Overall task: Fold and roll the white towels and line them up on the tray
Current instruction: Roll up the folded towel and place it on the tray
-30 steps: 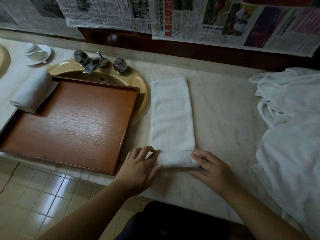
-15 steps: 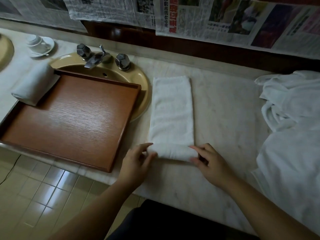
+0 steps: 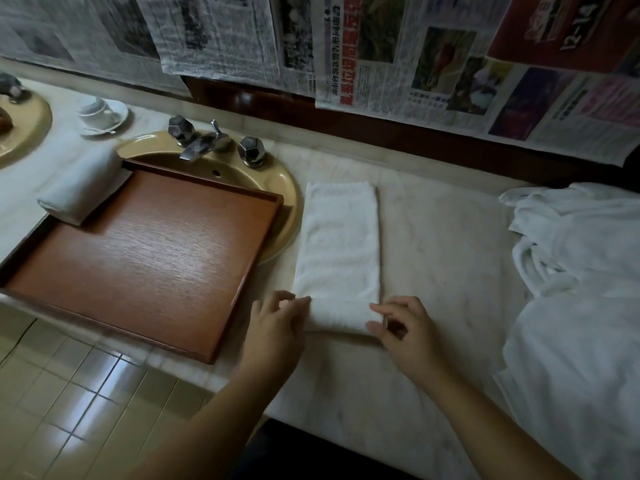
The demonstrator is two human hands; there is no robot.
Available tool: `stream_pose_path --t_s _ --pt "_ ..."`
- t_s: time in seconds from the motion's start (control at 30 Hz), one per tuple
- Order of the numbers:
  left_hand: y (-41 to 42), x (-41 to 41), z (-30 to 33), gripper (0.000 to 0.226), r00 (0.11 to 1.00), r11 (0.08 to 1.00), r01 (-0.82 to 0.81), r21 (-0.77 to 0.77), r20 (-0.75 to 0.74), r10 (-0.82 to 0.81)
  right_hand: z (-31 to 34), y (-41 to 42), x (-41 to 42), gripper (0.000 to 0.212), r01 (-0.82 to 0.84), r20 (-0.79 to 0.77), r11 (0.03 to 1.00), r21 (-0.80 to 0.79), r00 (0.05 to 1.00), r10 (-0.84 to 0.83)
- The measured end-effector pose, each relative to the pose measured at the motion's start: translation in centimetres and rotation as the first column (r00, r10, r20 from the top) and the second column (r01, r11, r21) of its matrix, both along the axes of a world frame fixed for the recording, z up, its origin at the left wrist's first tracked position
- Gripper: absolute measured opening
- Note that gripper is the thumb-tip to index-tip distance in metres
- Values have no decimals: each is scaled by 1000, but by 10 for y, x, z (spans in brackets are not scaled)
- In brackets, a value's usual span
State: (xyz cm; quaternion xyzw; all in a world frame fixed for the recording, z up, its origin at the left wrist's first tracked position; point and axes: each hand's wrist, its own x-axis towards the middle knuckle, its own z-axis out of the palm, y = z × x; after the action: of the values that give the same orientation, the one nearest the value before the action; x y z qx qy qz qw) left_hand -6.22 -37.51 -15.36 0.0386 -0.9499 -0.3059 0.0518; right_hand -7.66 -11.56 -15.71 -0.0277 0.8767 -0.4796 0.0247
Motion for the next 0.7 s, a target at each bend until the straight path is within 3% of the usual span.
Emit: stream_pose_path --t_s 0.07,0.17,0.27,0.37,0.53,0.7 --pt "1 7 -4 38 994 985 102 -137 -29 -107 -1 4 -1 45 -89 -54 992 93 994 94" --pt "-8 14 -6 55 977 956 204 -212 -17 -212 6 9 -12 47 -192 -49 971 145 979 200" --pt "-18 12 -6 56 971 948 241 -209 54 -235 10 10 -26 43 -247 71 958 144 968 239" --pt "-16 5 -2 54 979 973 172 -153 141 -150 14 6 -40 39 -266 225 953 146 947 230" --pt "-6 -4 3 45 977 998 46 -51 212 -34 17 -2 -64 18 -206 360 975 87 919 162" --pt "2 -16 3 43 965 996 -59 72 258 39 16 -21 -78 20 86 517 995 -57 855 -44"
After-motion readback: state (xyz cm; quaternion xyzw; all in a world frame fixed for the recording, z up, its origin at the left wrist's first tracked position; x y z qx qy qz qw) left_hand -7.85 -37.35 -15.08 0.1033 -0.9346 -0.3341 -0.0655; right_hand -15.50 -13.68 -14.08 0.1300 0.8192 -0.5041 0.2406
